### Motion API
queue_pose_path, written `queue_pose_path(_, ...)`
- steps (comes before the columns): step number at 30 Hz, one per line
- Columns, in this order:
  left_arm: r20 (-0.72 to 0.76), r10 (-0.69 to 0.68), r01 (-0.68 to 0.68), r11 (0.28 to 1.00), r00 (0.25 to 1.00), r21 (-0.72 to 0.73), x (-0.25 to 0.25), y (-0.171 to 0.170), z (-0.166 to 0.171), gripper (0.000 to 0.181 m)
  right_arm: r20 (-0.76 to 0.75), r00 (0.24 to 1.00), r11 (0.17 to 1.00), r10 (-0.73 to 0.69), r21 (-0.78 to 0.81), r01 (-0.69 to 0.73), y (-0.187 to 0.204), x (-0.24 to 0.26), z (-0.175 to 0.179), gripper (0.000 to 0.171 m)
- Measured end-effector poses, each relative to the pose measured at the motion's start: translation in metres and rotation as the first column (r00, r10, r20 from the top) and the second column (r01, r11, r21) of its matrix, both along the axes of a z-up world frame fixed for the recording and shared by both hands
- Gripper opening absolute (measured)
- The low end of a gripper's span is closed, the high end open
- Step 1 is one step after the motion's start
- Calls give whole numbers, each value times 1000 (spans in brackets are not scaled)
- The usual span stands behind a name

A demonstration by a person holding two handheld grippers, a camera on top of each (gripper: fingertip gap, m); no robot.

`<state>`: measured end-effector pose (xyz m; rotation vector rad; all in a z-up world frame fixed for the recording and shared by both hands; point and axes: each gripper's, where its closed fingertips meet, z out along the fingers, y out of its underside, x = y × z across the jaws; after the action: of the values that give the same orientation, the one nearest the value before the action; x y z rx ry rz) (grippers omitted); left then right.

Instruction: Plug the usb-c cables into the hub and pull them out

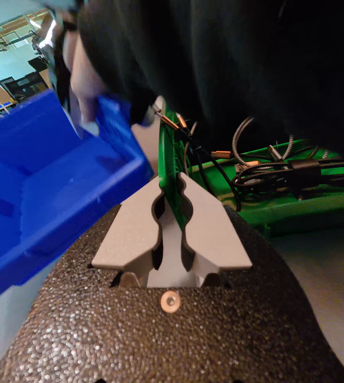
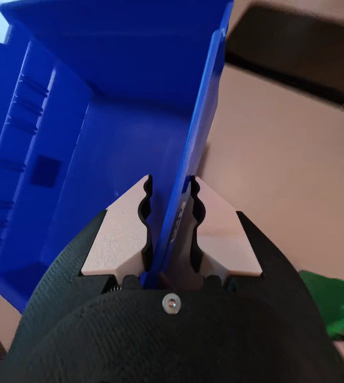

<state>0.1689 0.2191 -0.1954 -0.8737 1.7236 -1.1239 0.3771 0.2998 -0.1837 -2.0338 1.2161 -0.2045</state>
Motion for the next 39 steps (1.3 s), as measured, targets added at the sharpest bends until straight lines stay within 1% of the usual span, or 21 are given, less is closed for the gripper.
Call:
queue_pose_path(3,-1,6,-6,1000,1000,2,0,5,0,6,122,989,995,80,53,-87,-24,9,80,37)
queue_pose_path(5,1,12,-12,1000,1000,5,1,10,0,6,229,967,988,110,79,-131,-59,10,137,36)
queue_pose_path(7,3,23,-23,1000,1000,9,2,17,0,7,303,946,984,112,97,-148,-111,6,185,35)
queue_pose_path(8,4,32,-32,999,999,12,3,22,0,7,330,938,985,103,96,-142,-143,3,202,35)
queue_pose_path(9,2,44,-44,999,999,9,5,29,0,7,356,931,987,85,97,-128,-178,0,214,35)
queue_pose_path(11,-11,78,-78,997,997,-9,8,46,-1,7,383,924,994,23,90,-62,-256,-5,221,35)
queue_pose_path(12,-17,99,-99,995,995,-19,10,58,-1,8,381,924,996,-20,85,-14,-297,-8,216,35)
queue_pose_path(14,-31,156,-157,987,987,-43,13,84,-1,8,357,927,993,-116,73,96,-381,-16,189,36)
queue_pose_path(17,-58,246,-250,964,968,-94,19,123,-1,7,242,933,963,-267,81,255,-495,-37,123,35)
queue_pose_path(19,-80,283,-291,947,956,-138,25,143,-1,4,139,921,931,-363,106,350,-553,-54,76,35)
queue_pose_path(22,-88,333,-343,927,939,-149,43,169,-1,3,16,880,873,-474,140,467,-614,-69,21,36)
queue_pose_path(25,-117,336,-354,912,935,-208,67,183,-2,2,-34,839,827,-544,147,542,-649,-71,-11,37)
queue_pose_path(28,-120,343,-361,909,932,-206,88,192,-2,3,-50,819,813,-571,100,573,-669,-65,-31,37)
queue_pose_path(32,-136,345,-367,909,929,-197,107,198,-3,2,-58,829,830,-557,4,558,-678,-51,-52,37)
queue_pose_path(35,-137,361,-380,911,923,-162,114,201,-3,5,-65,845,847,-530,13,532,-672,-34,-56,39)
queue_pose_path(37,-151,366,-386,913,918,-136,113,201,-3,7,-48,865,866,-499,7,500,-667,-25,-53,46)
queue_pose_path(38,-144,387,-404,907,911,-117,110,203,-1,12,-34,872,873,-488,9,488,-665,-22,-48,56)
queue_pose_path(39,-113,417,-427,899,902,-94,106,208,6,19,5,864,864,-504,-13,504,-670,-20,-40,68)
